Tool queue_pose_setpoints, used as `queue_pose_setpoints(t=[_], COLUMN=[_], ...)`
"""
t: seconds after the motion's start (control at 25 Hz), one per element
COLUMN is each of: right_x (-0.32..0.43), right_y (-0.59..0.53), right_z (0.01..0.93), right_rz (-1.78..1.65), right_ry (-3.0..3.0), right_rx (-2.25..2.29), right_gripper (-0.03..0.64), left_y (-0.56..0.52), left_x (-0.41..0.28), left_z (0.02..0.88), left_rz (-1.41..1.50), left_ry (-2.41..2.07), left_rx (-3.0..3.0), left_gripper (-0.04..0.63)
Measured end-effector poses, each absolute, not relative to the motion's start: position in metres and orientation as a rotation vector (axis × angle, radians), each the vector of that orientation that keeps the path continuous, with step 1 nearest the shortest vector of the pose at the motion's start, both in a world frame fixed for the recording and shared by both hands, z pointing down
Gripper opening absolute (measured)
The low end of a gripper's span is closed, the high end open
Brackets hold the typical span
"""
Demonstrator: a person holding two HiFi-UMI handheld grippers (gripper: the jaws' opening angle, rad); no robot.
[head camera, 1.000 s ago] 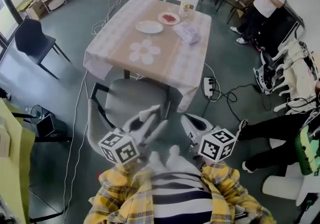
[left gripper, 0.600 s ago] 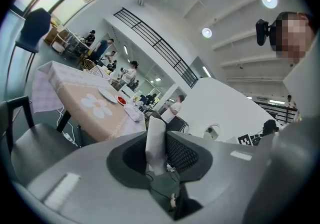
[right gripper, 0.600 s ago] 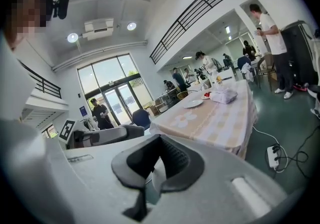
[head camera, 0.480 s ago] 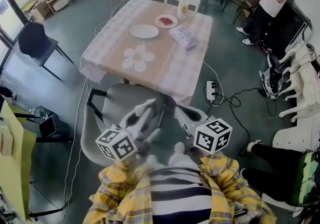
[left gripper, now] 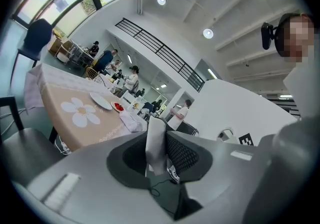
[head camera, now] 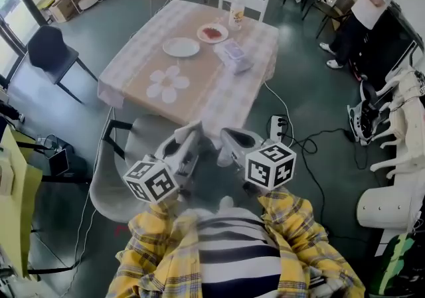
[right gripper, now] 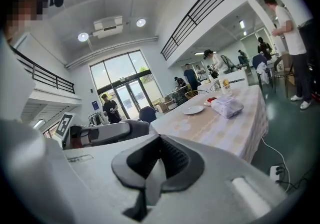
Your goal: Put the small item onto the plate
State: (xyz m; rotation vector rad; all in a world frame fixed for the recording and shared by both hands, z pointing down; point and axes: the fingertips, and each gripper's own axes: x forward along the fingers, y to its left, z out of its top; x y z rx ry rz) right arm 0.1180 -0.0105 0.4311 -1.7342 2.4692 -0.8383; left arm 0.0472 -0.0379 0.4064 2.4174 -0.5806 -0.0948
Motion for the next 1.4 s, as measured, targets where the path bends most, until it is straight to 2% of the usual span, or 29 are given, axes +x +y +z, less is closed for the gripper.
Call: queue_pose_setpoints(t=[0.76,1.4], right_x=[0.151,0.164], right_y=[-0.072,-0.194], right_z=[0.425,0.428], right_rz=[-0.835,-0.835], right_ry=[2.571,2.669], right_rx=[-1.632,-1.658], right_gripper=[-0.002,-0.002], left_y=[-0.1,-0.223], left_x=[0.095,0.11], left_z=[0.413,0.425], left_rz=[-0.124,-0.158], left_ry=[-0.736,-0.756], left_rx=[2.355,2.314], left_gripper=[0.083,0.083])
